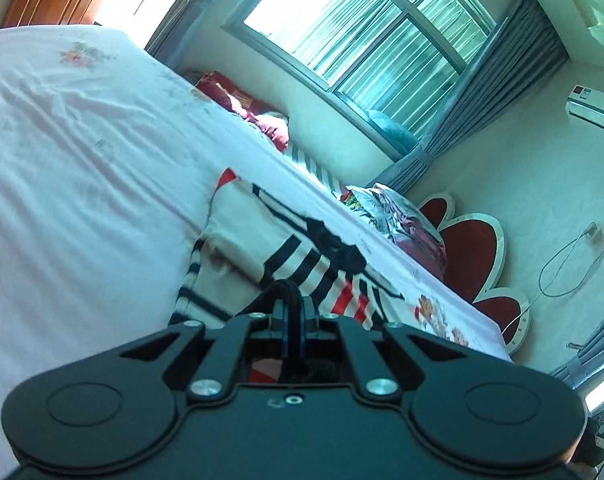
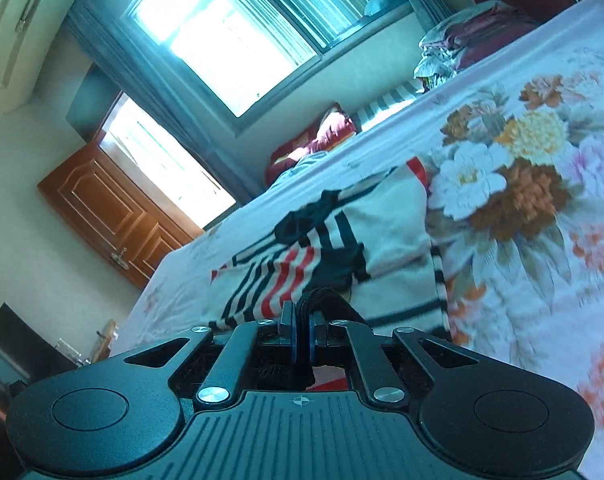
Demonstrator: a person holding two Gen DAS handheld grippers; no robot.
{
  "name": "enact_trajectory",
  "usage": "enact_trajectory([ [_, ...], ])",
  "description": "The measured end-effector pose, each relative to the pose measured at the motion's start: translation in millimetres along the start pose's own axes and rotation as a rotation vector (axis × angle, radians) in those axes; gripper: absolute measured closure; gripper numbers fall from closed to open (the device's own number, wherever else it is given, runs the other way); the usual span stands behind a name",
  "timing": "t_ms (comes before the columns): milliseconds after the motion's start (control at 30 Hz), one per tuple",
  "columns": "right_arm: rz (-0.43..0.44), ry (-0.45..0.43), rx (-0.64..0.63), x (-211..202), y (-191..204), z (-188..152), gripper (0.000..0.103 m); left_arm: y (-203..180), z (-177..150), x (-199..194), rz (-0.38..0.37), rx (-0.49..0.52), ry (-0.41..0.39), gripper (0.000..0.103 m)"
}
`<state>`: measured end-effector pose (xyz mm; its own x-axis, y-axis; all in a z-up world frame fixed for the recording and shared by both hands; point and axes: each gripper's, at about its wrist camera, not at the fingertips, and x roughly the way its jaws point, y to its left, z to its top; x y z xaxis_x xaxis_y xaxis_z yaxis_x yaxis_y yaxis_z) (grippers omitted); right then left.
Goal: Fold small clothes
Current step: 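Lift the hem with both grippers and fold it toward the collar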
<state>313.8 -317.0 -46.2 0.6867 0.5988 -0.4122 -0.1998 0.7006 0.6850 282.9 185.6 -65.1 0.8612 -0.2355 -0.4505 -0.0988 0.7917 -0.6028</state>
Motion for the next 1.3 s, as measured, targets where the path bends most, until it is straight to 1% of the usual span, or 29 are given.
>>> enact_trajectory([
  [100,-0.009,-0.03,0.011,28.3,1.8,34.1,0.098,-9.2,32.1,35.2,-0.008,0.013,-0.012,0.1],
  [167,-0.017,-0.044,0.022,49.7,-0.8,57.5,0.098,-13.5,53.9,63.1,-0.006,0.025,-0.006,0.1],
  [333,-0.045,-0.032,0.061,111.0,-20.1,100.5,0.098,-12.9,89.8,131.4,0.021,0.046,0.05,0.1],
  [467,-0.074,0.008,0.129,158.8,-48.8,115.9,0.098,-2.5,104.7,182.0,0.047,0.04,0.112,0.1],
  [600,-0.1,0.046,0.193,195.8,-75.9,121.5,0.098,10.8,110.5,220.8,0.08,0.038,0.171,0.1],
  [667,-0.11,0.055,0.201,211.2,-84.8,124.0,0.098,17.8,112.4,237.5,0.087,0.035,0.203,0.099],
  [767,-0.121,0.062,0.19,231.8,-93.0,128.5,0.098,24.4,112.4,257.8,0.068,0.055,0.237,0.098],
  [867,-0.149,0.039,0.172,244.9,-96.6,132.9,0.097,28.9,113.1,266.2,0.043,0.04,0.228,0.084],
  [900,-0.154,0.037,0.164,248.2,-96.5,134.2,0.089,29.1,114.7,266.7,0.044,0.04,0.213,0.072],
  [933,-0.16,0.029,0.15,249.5,-95.8,135.0,0.082,27.9,116.4,264.0,0.059,0.055,0.178,0.043],
  [967,-0.176,0.005,0.128,248.1,-93.3,135.4,0.06,26.6,118.1,259.6,0.071,0.071,0.133,0.03],
  [1000,-0.192,-0.022,0.105,245.2,-90.6,135.9,0.043,26.0,120.3,256.0,0.068,0.079,0.102,0.022],
  [1033,-0.191,-0.039,0.088,242.9,-89.4,136.4,0.043,26.3,122.6,256.3,0.057,0.084,0.105,0.033],
  [1067,-0.185,-0.039,0.076,242.4,-88.2,137.0,0.043,25.5,125.1,259.3,0.058,0.099,0.128,0.038],
  [1133,-0.188,-0.008,0.032,245.8,-85.4,138.0,0.043,21.1,125.4,267.9,0.077,0.172,0.17,0.051],
  [1200,-0.208,0.035,-0.035,255.1,-81.0,137.4,0.043,14.7,123.0,279.4,0.101,0.254,0.219,0.054],
  [1300,-0.259,0.107,-0.166,275.3,-73.9,130.7,0.044,4.0,113.7,300.7,0.142,0.377,0.314,0.064],
])
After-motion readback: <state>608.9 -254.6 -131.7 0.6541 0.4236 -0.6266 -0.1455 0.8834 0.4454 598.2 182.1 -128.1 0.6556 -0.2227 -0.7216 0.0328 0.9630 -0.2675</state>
